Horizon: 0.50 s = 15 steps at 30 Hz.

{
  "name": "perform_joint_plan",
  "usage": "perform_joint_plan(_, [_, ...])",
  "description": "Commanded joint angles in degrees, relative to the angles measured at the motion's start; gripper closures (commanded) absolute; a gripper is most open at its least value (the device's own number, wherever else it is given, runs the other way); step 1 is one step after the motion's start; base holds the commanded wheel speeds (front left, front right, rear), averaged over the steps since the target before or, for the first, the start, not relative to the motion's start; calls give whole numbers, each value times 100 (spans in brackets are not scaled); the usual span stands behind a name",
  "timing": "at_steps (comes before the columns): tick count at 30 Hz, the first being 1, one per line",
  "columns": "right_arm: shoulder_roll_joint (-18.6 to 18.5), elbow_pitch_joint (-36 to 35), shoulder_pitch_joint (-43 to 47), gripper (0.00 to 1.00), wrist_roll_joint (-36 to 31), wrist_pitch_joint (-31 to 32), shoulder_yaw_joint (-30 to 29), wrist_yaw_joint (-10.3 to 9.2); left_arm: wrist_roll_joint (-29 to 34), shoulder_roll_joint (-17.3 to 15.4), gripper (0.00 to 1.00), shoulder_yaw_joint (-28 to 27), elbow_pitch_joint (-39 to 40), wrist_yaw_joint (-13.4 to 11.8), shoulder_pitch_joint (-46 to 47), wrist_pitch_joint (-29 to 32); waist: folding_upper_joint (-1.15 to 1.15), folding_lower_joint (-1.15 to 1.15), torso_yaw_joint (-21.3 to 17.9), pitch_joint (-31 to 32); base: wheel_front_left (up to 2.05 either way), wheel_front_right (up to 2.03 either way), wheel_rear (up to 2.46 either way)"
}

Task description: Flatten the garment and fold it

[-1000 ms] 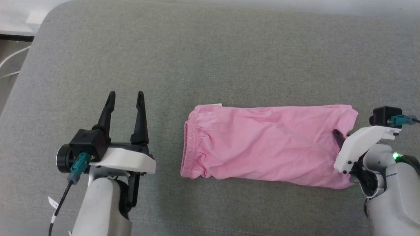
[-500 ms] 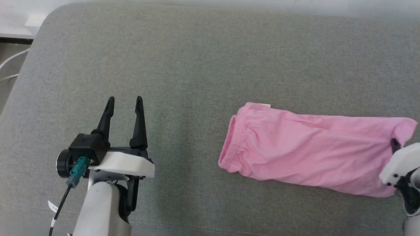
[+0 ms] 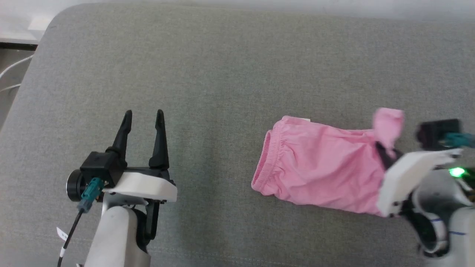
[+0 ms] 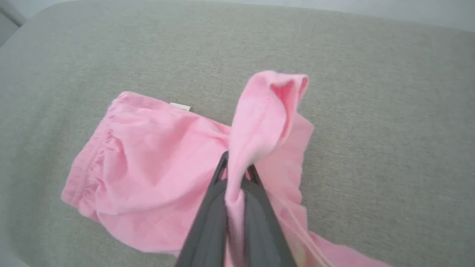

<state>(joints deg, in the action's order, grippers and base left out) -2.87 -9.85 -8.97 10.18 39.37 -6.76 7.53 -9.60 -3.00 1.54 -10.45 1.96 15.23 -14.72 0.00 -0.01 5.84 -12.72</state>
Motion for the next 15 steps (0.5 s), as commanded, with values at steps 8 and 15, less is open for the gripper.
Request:
perform_joint_plan(8, [-1, 108, -636, 100, 19, 366, 1595, -4, -92, 12, 0, 126, 9, -6, 72, -28, 0, 1, 189, -167, 0, 0, 0])
perform_joint_plan(15, [-1, 1292, -1412, 100, 114, 81, 2393, -4, -214, 12, 0, 268, -8, -53, 156, -28, 0, 1, 425, -330, 0, 0, 0])
